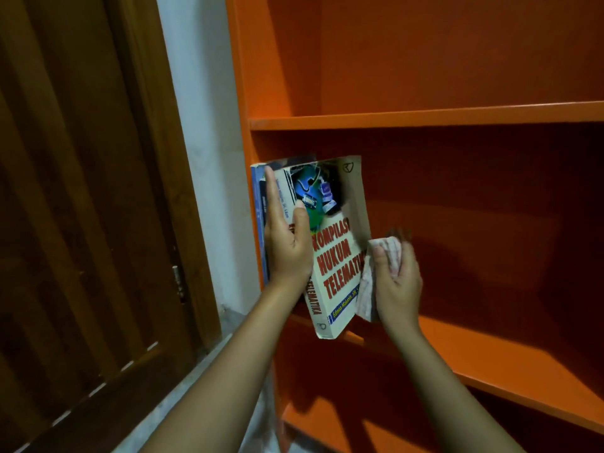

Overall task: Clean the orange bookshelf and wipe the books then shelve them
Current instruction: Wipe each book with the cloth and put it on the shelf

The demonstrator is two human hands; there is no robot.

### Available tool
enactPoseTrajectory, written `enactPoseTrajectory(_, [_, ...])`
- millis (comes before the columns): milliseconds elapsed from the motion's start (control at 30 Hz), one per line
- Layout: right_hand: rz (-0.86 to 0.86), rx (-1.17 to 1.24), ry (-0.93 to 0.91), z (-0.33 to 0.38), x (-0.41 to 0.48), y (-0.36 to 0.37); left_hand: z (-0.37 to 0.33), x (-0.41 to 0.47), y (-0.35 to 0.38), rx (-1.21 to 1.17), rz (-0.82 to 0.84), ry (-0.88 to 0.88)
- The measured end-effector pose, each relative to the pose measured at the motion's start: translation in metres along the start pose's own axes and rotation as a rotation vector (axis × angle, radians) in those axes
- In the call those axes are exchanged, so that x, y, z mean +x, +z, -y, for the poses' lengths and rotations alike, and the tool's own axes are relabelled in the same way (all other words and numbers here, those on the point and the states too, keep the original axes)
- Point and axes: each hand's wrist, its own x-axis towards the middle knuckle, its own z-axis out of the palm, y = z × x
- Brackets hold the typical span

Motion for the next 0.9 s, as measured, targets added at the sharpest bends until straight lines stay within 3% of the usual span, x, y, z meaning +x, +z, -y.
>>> enactPoseTrajectory(100, [0.056,-0.010,0.105,-0.026,0.009,0.022,0.029,-0.009,0.014,0.029,-0.002,0.052])
enactPoseTrajectory(233, [0.043,-0.020,0.062,-0.034,0.013,0.048,0.060,-0.009,0.016,0.108,-0.017,0.053])
enactPoseTrajectory(600, [-0.095,0.042,0.172,-0.057,0.022,0.101,0.075,0.005,0.020,0.278,0.063,0.200])
enactPoseTrajectory(767, [-0.089,0.034,0.172,-0.057,0.024,0.109,0.079,0.006,0.019,0.342,0.014,0.185])
enactPoseTrajectory(900, [-0.111,0.037,0.172,-0.056,0.024,0.113,0.076,0.005,0.019,0.441,-0.006,0.314])
